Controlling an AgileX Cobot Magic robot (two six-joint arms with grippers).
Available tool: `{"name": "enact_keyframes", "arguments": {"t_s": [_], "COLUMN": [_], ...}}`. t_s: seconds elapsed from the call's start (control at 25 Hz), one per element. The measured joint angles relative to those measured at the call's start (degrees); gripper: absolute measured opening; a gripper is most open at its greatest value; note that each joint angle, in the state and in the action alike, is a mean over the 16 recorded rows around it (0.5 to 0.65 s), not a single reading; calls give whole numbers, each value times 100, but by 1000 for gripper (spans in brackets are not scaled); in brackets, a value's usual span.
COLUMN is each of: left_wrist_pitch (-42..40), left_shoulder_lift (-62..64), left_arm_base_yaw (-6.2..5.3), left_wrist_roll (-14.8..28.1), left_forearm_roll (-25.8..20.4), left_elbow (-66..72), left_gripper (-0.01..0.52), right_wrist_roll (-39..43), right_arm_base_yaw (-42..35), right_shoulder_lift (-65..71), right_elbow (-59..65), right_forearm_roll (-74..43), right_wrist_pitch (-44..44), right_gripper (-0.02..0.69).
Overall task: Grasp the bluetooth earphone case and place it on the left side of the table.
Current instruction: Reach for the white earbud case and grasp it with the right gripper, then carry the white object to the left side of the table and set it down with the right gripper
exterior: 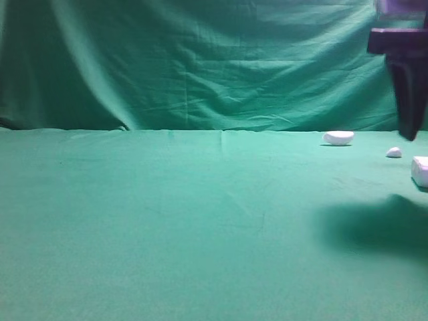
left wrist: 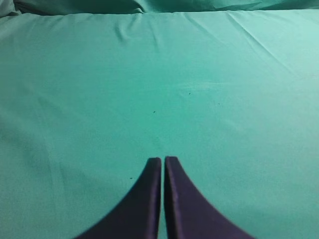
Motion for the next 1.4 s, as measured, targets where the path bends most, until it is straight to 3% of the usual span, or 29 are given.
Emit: {"name": "enact_keyframes", "arguments": {"t_s": [0.4,0.72,1.0,1.4], "left_wrist_pitch": [0,0,0,0], "left_shoulder_lift": [0,0,0,0], "left_arm_base_yaw": [0,0,0,0], "left_wrist_roll": [0,0,0,0], "left_forearm_roll": [0,0,0,0], "left_elbow": [0,0,0,0], "left_gripper": [0,0,0,0], "right_wrist_roll": [203,-28,-949,-2313], "right_arm_base_yaw": [0,125,728,2365], "right_shoulder_lift": [266,284,504,1952], "right_elbow": [-22,-582,-2080,-5028], "right_forearm_roll": [-123,-180,-100,47], "right_wrist_pitch": [-272,29,644,1594], "right_gripper": [426,345,337,337]}}
